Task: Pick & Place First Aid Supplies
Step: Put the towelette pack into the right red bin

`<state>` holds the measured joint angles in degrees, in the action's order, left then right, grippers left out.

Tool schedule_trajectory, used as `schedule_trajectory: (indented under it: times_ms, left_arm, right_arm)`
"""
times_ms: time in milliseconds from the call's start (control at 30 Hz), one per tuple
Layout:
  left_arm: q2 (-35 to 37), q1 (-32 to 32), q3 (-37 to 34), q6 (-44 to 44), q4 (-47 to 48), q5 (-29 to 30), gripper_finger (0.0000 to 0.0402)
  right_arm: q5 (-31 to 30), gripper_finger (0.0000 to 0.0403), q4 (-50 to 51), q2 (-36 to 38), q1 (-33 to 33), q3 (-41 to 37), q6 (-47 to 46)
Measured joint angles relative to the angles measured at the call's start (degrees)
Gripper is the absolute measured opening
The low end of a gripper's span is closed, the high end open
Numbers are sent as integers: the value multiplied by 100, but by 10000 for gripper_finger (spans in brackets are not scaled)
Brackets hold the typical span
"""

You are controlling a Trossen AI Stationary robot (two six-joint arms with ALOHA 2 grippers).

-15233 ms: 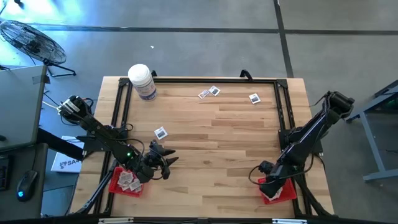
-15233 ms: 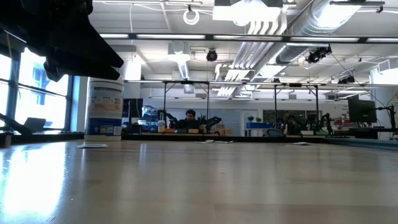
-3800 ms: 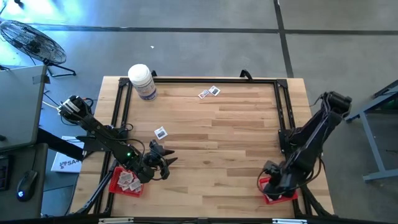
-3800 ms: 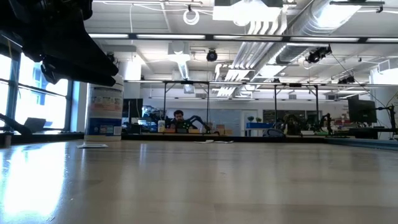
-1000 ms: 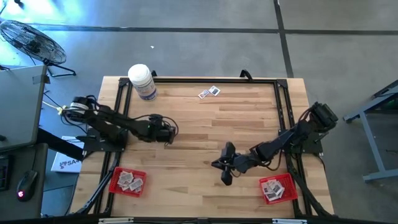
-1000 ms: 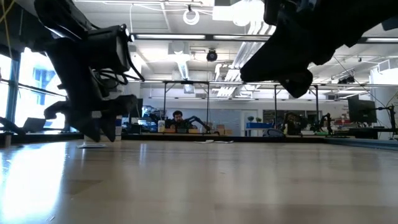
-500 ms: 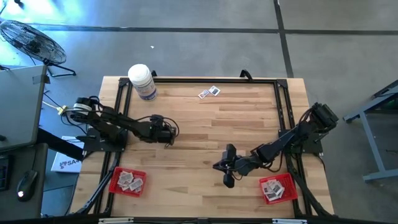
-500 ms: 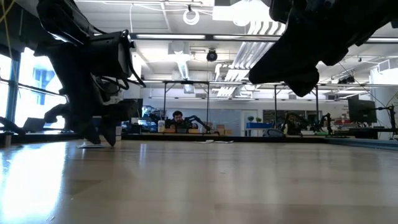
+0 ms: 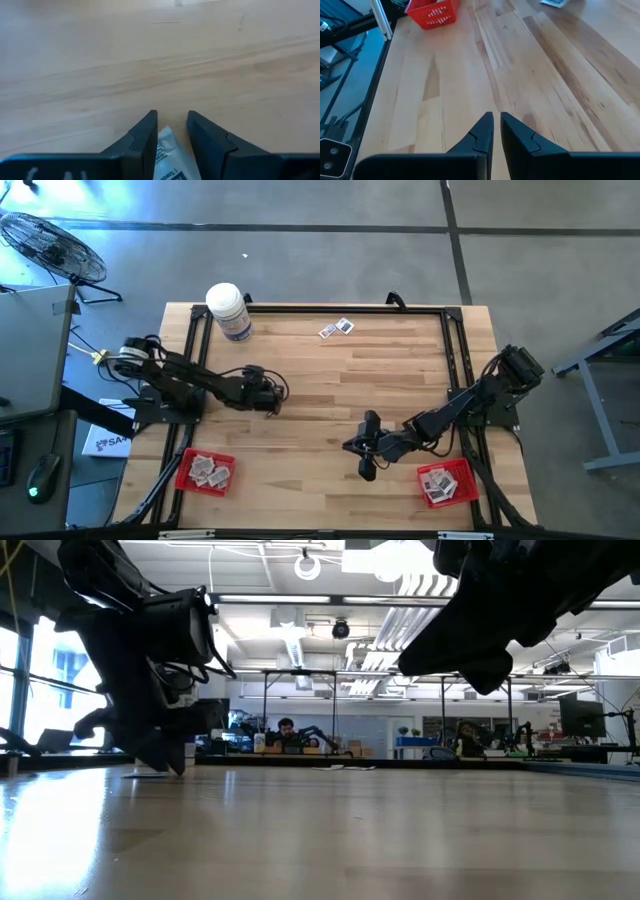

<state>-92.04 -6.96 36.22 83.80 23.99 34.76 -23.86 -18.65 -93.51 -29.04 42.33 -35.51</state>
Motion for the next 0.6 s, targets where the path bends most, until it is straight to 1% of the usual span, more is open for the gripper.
schedule_trajectory:
  times_ms: [100, 233, 400, 467, 600]
  left_arm:
    - [-19, -208, 133, -1, 7, 123, 105]
    - [-22, -494, 350, -48, -223, -167, 105]
    - [-23, -679, 527, -260, -233, -319, 105]
    - [-23, -671, 581, -383, -109, -312, 105]
    - [-20, -660, 792, -540, 452, -261, 105]
  right_arm:
    - [-4, 28, 2, 0, 8, 0, 0]
    - [-24, 28, 2, 0, 15, 0, 2]
    - [-45, 28, 2, 0, 15, 0, 0]
    - [-45, 28, 2, 2, 15, 0, 0]
    - [-39, 28, 2, 2, 15, 0, 0]
